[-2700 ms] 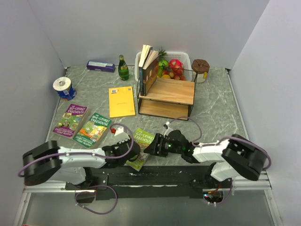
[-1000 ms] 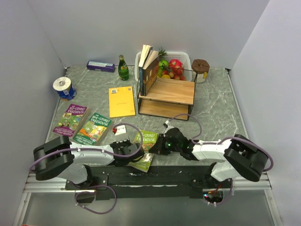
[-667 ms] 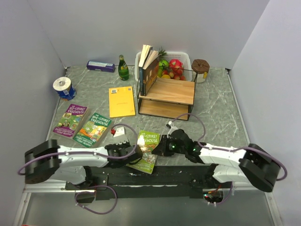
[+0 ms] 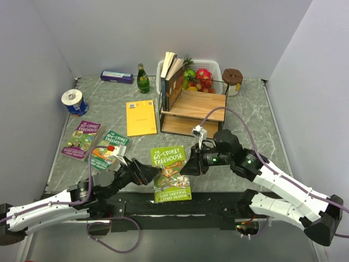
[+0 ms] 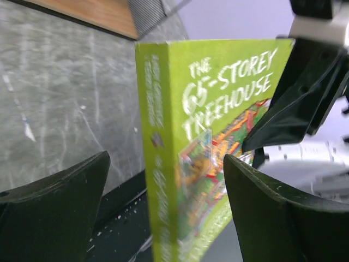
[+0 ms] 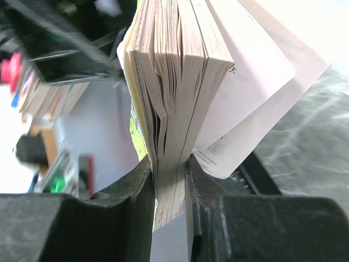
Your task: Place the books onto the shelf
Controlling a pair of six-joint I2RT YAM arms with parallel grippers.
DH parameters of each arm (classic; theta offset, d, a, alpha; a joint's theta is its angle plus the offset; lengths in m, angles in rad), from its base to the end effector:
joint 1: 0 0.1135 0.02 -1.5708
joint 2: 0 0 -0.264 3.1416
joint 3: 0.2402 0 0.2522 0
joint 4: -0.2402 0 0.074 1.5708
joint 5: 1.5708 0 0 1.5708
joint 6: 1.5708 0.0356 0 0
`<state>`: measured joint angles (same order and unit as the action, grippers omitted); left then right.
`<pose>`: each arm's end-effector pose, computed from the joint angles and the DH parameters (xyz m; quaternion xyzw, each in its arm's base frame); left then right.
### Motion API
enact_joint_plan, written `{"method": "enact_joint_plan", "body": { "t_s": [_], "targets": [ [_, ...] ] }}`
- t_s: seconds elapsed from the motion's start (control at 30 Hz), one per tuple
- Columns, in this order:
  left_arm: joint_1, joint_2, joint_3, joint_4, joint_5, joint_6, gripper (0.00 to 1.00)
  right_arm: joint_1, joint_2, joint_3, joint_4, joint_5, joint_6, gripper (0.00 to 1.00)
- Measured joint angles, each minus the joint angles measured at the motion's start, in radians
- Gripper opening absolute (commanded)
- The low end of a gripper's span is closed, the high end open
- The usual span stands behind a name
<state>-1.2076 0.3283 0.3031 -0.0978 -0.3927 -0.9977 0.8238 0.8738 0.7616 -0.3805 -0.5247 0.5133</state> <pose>0.0563 -0.1097 0.2393 -0.0515 0.7443 -0.5137 0.4236 0.1181 0.1537 0.2985 -0.2597 0.7983 0.4820 0.2511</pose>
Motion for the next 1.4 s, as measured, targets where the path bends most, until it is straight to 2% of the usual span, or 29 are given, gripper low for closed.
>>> {"method": "enact_joint_plan", "body": {
  "t_s": [0.17,0.27,0.37,0.4,0.47,0.5,0.57,0.6,0.63,0.73,0.77,0.8,0.83,0.9,0.93,1.03,1.17,1.4],
  "targets": [
    [0.0,0.035,0.005,0.06,0.09,0.071,0.9,0.0,0.0,0.043,-0.052,-0.124,-0.051,0.0],
    [0.0,0.048,0.012,0.081,0.105,0.093,0.84,0.0,0.0,0.044,-0.076,-0.166,-0.069,0.0],
    [0.002,0.051,0.018,0.099,0.116,0.116,0.68,0.0,0.0,0.044,-0.098,-0.194,-0.087,0.0],
    [0.003,0.051,0.02,0.107,0.122,0.124,0.55,0.0,0.0,0.044,-0.105,-0.201,-0.091,0.0],
    [0.003,0.048,0.022,0.129,0.144,0.143,0.42,0.0,0.0,0.044,-0.116,-0.212,-0.099,0.0],
    [0.003,0.047,0.022,0.138,0.152,0.149,0.32,0.0,0.0,0.044,-0.121,-0.218,-0.105,0.0],
    [0.006,0.047,0.022,0.17,0.186,0.164,0.21,-0.001,0.0,0.044,-0.13,-0.22,-0.116,0.0],
    [0.007,0.048,0.023,0.188,0.2,0.166,0.09,-0.003,0.0,0.044,-0.133,-0.221,-0.123,0.0],
    [0.008,0.05,0.024,0.201,0.212,0.171,0.01,-0.005,0.0,0.045,-0.134,-0.221,-0.131,0.0],
    [0.014,0.058,0.024,0.224,0.238,0.182,0.01,-0.005,0.0,0.057,-0.151,-0.222,-0.15,0.0],
    [0.016,0.062,0.024,0.23,0.243,0.186,0.01,-0.005,0.0,0.062,-0.161,-0.221,-0.155,0.04],
    [0.017,0.067,0.025,0.235,0.249,0.19,0.01,-0.006,0.0,0.068,-0.173,-0.219,-0.159,0.19],
    [0.018,0.07,0.027,0.237,0.25,0.192,0.01,-0.006,0.002,0.076,-0.185,-0.212,-0.163,0.48],
    [0.019,0.082,0.045,0.235,0.244,0.198,0.01,-0.005,0.003,0.099,-0.214,-0.166,-0.163,0.74],
    [0.019,0.093,0.066,0.226,0.246,0.206,0.01,-0.002,0.003,0.119,-0.227,-0.122,-0.161,0.98],
    [0.015,0.148,0.174,0.151,0.221,0.264,0.01,-0.004,-0.007,0.191,-0.246,0.079,-0.14,1.0],
    [0.015,0.328,0.441,0.033,0.144,0.388,0.01,-0.004,-0.045,0.303,-0.258,0.386,-0.108,0.99],
    [0.015,0.649,0.906,0.029,0.03,0.652,0.01,-0.004,-0.082,0.418,-0.263,0.843,-0.038,0.99]
  ]
}}
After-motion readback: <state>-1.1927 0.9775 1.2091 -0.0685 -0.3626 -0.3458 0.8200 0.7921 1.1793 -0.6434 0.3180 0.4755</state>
